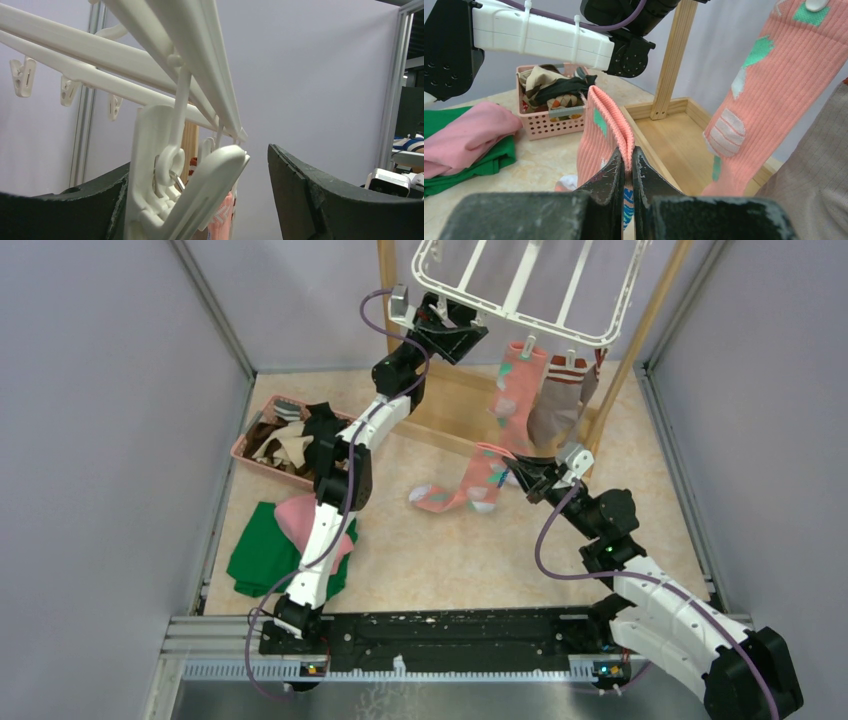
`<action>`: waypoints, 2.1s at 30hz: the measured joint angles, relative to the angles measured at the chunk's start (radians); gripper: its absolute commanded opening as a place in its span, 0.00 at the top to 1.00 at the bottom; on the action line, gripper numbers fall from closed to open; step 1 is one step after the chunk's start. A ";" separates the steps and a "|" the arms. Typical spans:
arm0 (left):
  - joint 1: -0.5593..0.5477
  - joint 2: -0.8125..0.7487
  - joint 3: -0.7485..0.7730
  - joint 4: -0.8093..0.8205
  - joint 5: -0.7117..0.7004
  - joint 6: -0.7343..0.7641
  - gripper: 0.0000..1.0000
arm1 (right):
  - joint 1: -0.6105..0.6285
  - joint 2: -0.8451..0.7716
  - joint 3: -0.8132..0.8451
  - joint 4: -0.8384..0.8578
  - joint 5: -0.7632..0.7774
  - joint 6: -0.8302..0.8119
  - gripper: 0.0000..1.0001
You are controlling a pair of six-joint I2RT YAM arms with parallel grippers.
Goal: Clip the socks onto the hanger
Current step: Open the clamp at the hanger.
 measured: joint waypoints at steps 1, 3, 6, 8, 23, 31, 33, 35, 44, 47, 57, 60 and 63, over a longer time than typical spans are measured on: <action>0.000 0.000 0.001 0.000 0.000 0.000 0.20 | 0.000 0.000 0.000 0.000 -0.002 0.000 1.00; 0.000 0.000 0.001 0.000 0.000 0.000 0.22 | -0.001 0.000 0.000 0.000 -0.003 0.000 1.00; 0.000 0.000 0.001 0.000 0.000 0.000 0.24 | -0.001 0.000 0.000 0.000 -0.006 0.000 1.00; 0.000 0.000 0.001 0.000 -0.001 0.000 0.25 | -0.001 0.000 0.000 0.000 -0.007 0.000 1.00; 0.002 0.000 0.001 0.000 -0.029 -0.013 0.65 | -0.002 0.000 0.000 0.000 -0.014 0.000 1.00; 0.005 0.000 0.001 0.000 -0.042 -0.026 0.88 | -0.002 0.000 0.000 -0.001 -0.014 0.000 1.00; 0.006 0.000 0.001 0.000 -0.046 -0.026 0.90 | -0.002 0.000 0.000 -0.001 -0.014 0.000 1.00; 0.006 -0.002 -0.002 0.000 -0.048 -0.027 0.90 | -0.002 0.000 0.000 -0.001 -0.014 0.000 1.00; 0.007 -0.015 -0.032 0.000 -0.052 -0.034 0.92 | -0.002 0.036 0.059 -0.071 0.064 -0.004 1.00; 0.007 -0.018 -0.041 0.000 -0.056 -0.039 0.92 | -0.002 0.104 0.154 -0.100 0.095 -0.003 1.00; 0.007 -0.018 -0.047 0.000 -0.075 -0.053 0.93 | -0.002 0.359 0.444 -0.122 0.162 0.008 1.00; 0.008 -0.019 -0.051 0.000 -0.076 -0.055 0.93 | -0.002 0.434 0.528 -0.151 0.171 0.020 1.00; 0.010 -0.018 -0.052 0.000 -0.078 -0.056 0.93 | -0.002 0.479 0.580 -0.175 0.188 0.024 1.00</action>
